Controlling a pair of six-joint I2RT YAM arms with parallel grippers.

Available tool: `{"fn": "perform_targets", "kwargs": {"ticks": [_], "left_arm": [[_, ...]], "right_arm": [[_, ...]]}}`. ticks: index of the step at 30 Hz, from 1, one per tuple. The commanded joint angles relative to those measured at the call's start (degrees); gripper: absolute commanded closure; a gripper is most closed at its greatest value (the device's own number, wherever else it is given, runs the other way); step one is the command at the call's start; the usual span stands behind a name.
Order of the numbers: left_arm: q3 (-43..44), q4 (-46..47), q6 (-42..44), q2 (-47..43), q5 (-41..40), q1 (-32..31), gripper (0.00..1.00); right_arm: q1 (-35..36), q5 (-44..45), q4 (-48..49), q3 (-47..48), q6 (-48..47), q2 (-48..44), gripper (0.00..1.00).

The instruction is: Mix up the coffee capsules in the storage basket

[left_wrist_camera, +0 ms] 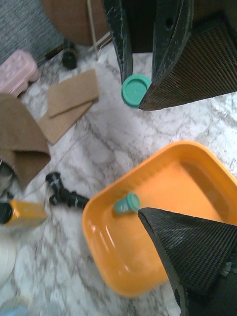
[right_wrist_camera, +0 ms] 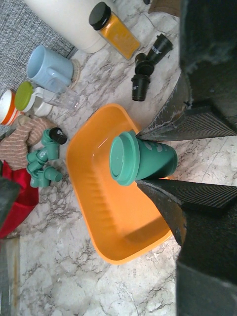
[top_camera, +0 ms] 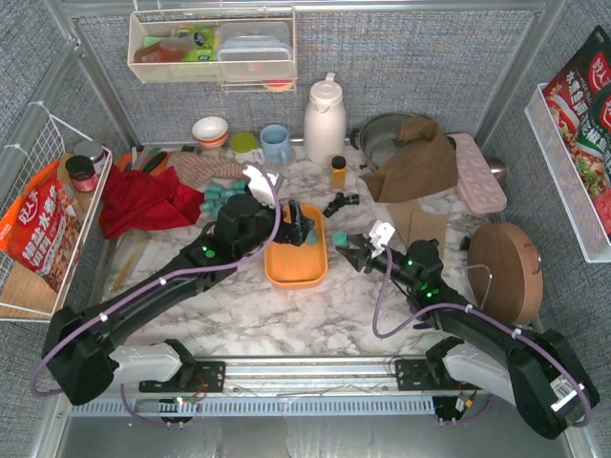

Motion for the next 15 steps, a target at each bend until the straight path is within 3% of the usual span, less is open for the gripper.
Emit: {"fn": "perform_targets", "kwargs": {"ticks": [1, 15], "left_arm": [[2.0, 1.5, -2.7, 3.2, 11.6, 0.0, 0.13], [3.0, 9.3, -7.4, 9.7, 24.0, -2.9, 0.2]], "right_arm": [[0.3, -2.6, 2.4, 0.1, -1.4, -1.0, 0.67], [0.9, -4.2, -0.3, 0.7, -3.0, -1.9, 0.67]]}}
